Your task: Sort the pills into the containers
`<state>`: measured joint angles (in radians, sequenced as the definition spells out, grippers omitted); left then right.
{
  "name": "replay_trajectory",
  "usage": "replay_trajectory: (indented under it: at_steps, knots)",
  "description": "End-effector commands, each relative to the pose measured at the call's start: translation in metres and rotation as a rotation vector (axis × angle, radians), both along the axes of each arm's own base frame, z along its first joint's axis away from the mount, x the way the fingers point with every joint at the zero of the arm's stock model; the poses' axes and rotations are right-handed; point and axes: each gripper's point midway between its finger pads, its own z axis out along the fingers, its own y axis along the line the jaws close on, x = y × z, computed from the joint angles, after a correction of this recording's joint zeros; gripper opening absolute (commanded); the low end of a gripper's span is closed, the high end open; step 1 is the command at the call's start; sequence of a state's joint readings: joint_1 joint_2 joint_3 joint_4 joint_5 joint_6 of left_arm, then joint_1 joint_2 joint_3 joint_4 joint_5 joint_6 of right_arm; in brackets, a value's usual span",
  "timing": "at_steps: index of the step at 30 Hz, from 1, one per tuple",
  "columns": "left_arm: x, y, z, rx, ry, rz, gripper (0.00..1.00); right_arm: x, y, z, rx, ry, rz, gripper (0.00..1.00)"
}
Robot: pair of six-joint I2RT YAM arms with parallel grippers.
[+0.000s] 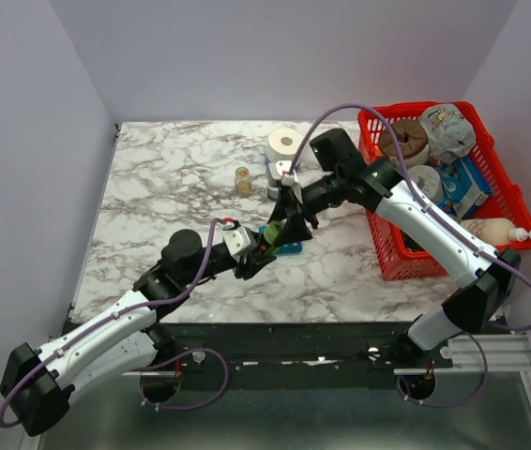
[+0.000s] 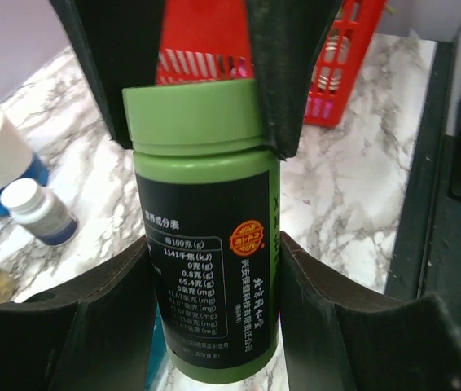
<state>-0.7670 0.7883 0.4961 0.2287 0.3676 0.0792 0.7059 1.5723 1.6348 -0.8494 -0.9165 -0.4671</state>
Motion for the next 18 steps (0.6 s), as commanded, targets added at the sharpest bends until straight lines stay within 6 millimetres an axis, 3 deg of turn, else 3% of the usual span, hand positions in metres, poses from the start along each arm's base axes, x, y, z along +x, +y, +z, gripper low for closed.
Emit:
replay_trajectory:
  at_steps: [1,5,6,7,8,10,14,16,18]
  knots:
    - [-0.029,-0.013,0.009,0.013,-0.054,-0.199,0.00,-0.049,0.001,0.000,0.240,-0.428,0.486,0.13]
    - [-0.028,-0.012,0.006,0.025,-0.041,-0.189,0.00,-0.033,0.008,-0.003,0.160,-0.387,0.443,0.22]
    - [-0.028,-0.011,0.005,0.028,-0.039,-0.184,0.00,-0.031,0.010,-0.001,0.157,-0.376,0.421,0.49]
    - [-0.027,-0.011,0.005,0.029,-0.036,-0.176,0.00,-0.033,0.009,0.003,0.128,-0.273,0.358,0.64]
    - [-0.024,-0.009,0.006,0.027,-0.041,-0.158,0.00,-0.031,0.010,0.008,0.121,-0.238,0.321,0.74]
    - [-0.022,-0.008,0.006,0.026,-0.041,-0.141,0.00,-0.031,0.007,0.015,0.077,-0.147,0.234,0.85]
    - [-0.019,-0.005,0.008,0.007,-0.033,-0.105,0.00,-0.021,0.003,0.025,0.032,-0.013,0.028,0.92]
    - [-0.014,-0.003,0.008,0.004,-0.019,-0.074,0.00,-0.028,-0.001,0.022,0.019,0.047,-0.009,0.92]
    - [-0.008,-0.003,0.008,0.000,0.008,-0.037,0.00,-0.021,-0.004,0.011,-0.014,0.067,-0.094,0.92]
